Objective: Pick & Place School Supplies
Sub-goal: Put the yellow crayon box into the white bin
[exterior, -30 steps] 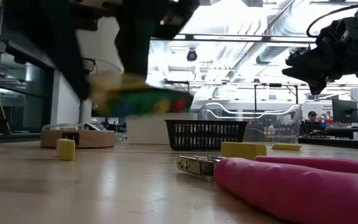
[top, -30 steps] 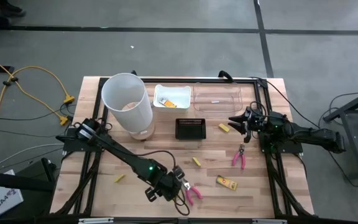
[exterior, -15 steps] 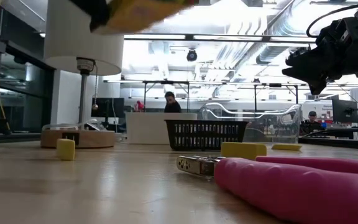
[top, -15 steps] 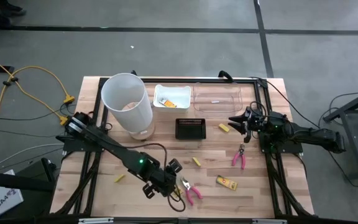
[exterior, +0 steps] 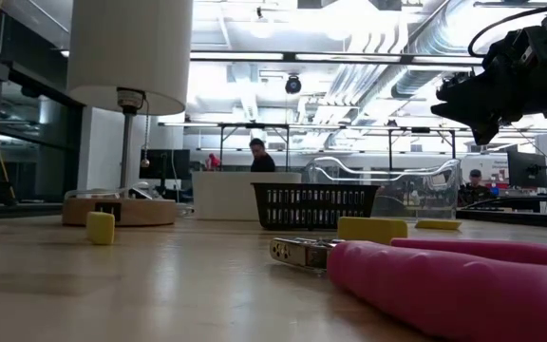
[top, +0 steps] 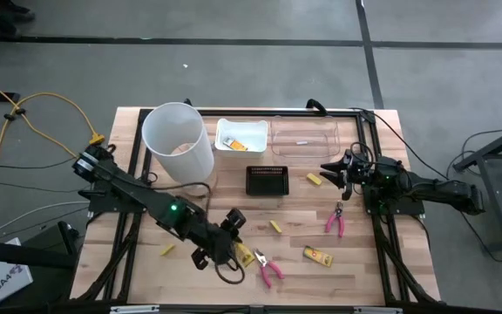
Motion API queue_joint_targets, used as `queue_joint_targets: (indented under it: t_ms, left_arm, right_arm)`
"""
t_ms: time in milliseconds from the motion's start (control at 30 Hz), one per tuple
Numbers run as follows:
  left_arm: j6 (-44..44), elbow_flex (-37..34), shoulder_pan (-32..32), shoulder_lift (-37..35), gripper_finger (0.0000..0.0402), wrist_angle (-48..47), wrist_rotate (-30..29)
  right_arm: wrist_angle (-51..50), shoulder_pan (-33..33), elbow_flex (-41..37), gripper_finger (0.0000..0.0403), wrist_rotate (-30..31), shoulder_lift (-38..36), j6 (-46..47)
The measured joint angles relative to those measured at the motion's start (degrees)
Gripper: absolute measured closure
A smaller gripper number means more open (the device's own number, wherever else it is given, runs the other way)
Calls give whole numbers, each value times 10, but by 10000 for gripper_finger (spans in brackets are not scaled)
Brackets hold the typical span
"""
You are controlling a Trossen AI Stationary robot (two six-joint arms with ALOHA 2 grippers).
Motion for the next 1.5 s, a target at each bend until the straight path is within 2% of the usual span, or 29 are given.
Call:
queue_joint_targets:
  t_ms: [767, 1067, 1500]
  left_arm:
    - [7, 0, -2, -163, 243, -1, -6]
    - [61, 0, -8, -211, 243, 50, -6]
    - [76, 0, 47, -264, 242, 89, 8]
  right_arm:
    - [0, 0, 0, 270, 0, 0, 0]
    - [0, 0, 0, 270, 0, 0, 0]
    - [0, 0, 0, 270, 0, 0, 0]
